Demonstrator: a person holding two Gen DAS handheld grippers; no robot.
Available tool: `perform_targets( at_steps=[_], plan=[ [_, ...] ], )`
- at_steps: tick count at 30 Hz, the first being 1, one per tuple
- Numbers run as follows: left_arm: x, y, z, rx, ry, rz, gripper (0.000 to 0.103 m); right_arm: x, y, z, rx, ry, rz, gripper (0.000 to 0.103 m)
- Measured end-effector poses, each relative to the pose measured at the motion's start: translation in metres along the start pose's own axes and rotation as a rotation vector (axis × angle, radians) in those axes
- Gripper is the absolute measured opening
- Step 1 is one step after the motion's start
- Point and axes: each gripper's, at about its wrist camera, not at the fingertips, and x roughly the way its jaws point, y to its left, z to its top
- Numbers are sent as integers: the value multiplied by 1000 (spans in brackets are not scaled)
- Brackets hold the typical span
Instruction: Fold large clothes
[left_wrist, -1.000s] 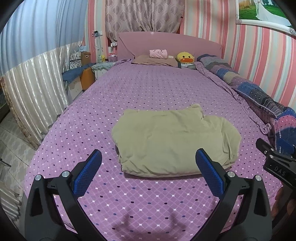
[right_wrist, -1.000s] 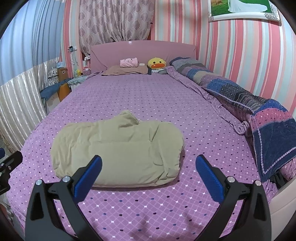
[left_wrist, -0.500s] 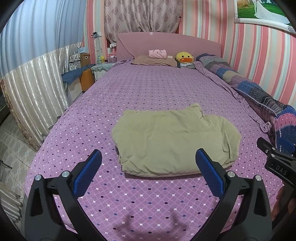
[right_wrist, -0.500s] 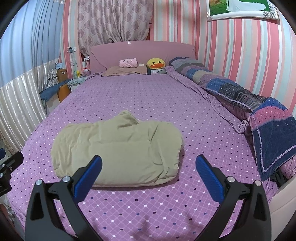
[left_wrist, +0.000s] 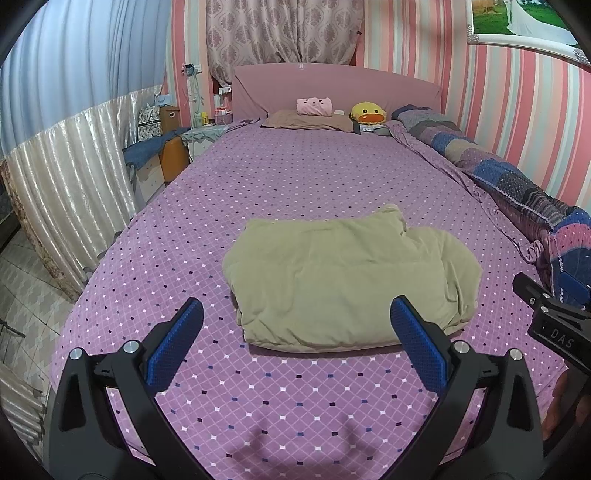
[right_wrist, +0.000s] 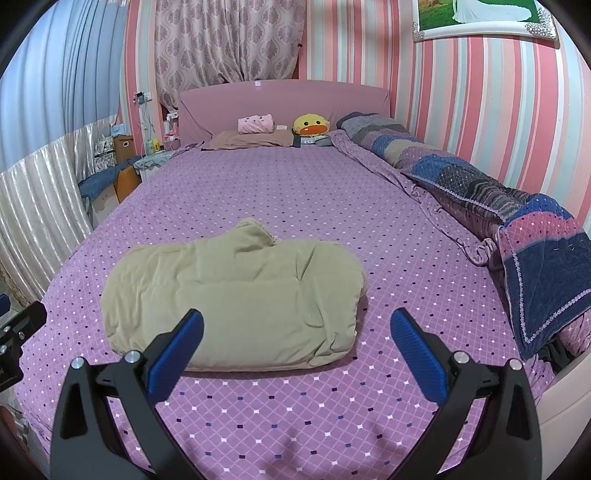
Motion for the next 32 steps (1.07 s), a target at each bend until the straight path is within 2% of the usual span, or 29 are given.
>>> perform_targets(
  at_steps=[24, 32],
  plan=[
    [-6, 4, 3, 9, -23, 2, 100, 0, -1, 1, -3, -3, 1, 101],
    [-1, 10, 6, -10, 5, -15, 100, 0, -2, 0, -2, -3, -1, 101]
  ],
)
